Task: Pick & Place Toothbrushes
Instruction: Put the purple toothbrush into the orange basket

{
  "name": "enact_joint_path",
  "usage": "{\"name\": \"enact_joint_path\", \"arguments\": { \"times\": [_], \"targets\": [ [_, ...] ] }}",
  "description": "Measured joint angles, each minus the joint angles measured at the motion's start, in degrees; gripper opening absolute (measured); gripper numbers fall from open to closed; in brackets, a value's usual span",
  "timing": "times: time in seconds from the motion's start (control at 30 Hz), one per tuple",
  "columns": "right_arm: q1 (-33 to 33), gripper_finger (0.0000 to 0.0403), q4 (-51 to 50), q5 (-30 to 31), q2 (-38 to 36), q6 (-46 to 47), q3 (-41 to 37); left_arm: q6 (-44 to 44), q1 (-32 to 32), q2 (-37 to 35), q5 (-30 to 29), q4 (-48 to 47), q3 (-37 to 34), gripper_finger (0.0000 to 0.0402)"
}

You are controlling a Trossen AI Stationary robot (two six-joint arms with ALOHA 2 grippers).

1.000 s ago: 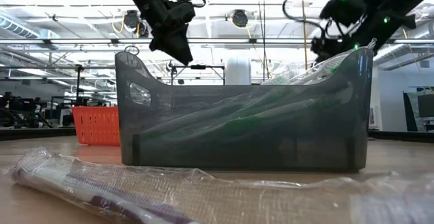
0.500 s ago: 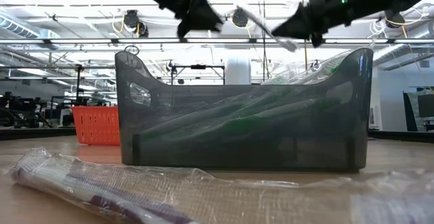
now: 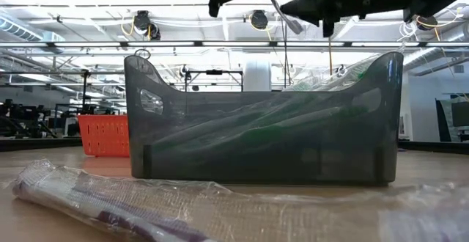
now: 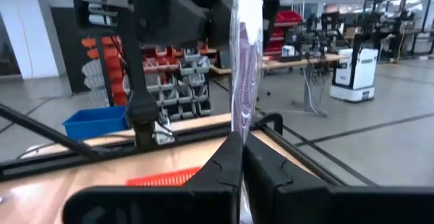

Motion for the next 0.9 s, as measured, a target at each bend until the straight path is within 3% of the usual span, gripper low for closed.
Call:
{"name": "enact_joint_path", "arguments": {
  "times": [0.9],
  "targets": [
    [1.77, 0.0, 9.54, -0.07, 6.09, -1.47, 0.0, 1.53, -1.75, 1.96, -3.69, 4.58, -0.04, 0.0122]
  ]
}}
